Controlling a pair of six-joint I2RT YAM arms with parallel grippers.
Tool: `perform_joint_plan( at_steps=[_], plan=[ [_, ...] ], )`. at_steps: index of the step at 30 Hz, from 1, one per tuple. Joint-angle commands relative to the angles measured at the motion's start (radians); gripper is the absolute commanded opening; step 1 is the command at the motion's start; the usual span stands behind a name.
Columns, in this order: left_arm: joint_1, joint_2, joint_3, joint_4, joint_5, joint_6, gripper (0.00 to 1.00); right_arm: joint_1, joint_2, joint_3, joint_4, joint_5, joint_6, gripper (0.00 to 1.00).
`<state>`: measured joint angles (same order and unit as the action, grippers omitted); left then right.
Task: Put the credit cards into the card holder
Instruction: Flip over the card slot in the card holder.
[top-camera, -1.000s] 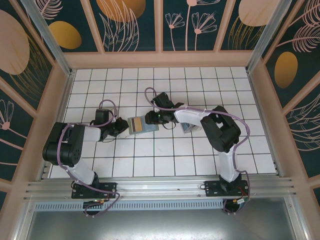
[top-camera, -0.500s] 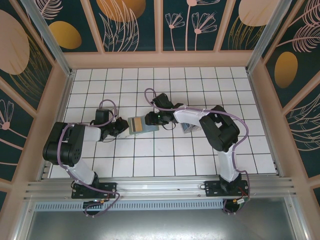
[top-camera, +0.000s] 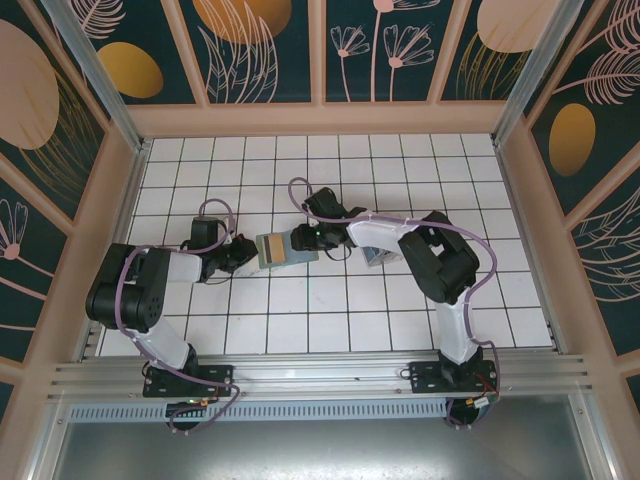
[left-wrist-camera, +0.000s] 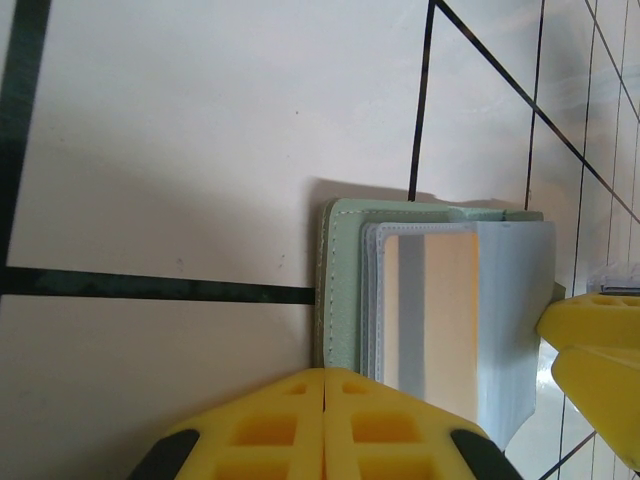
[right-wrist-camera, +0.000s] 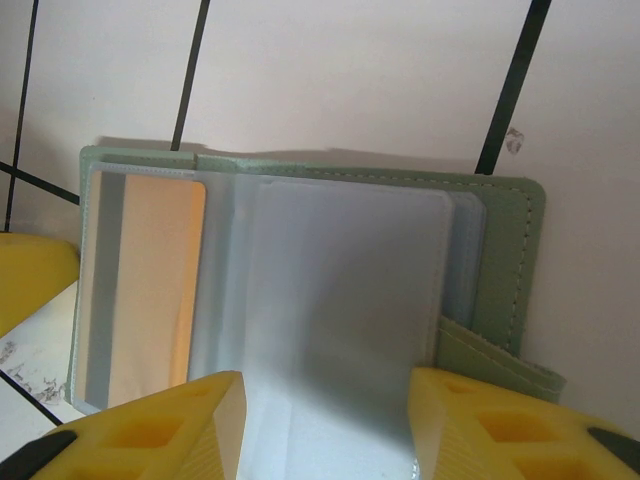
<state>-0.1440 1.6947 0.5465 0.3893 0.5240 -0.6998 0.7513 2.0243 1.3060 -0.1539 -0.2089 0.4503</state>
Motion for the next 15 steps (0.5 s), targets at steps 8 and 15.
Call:
perform_joint_plan(
  at_steps=[8, 15],
  plan=[
    [-0.028, 0.099, -0.051, -0.15, -0.085, 0.016, 0.09, 0.011, -0.045, -0.041, -0.021, 0.056, -0.011, 0.52],
    [-0.027, 0.094, -0.063, -0.136, -0.085, 0.01, 0.09, -0.001, -0.075, -0.106, 0.077, -0.037, 0.039, 0.51]
  ],
)
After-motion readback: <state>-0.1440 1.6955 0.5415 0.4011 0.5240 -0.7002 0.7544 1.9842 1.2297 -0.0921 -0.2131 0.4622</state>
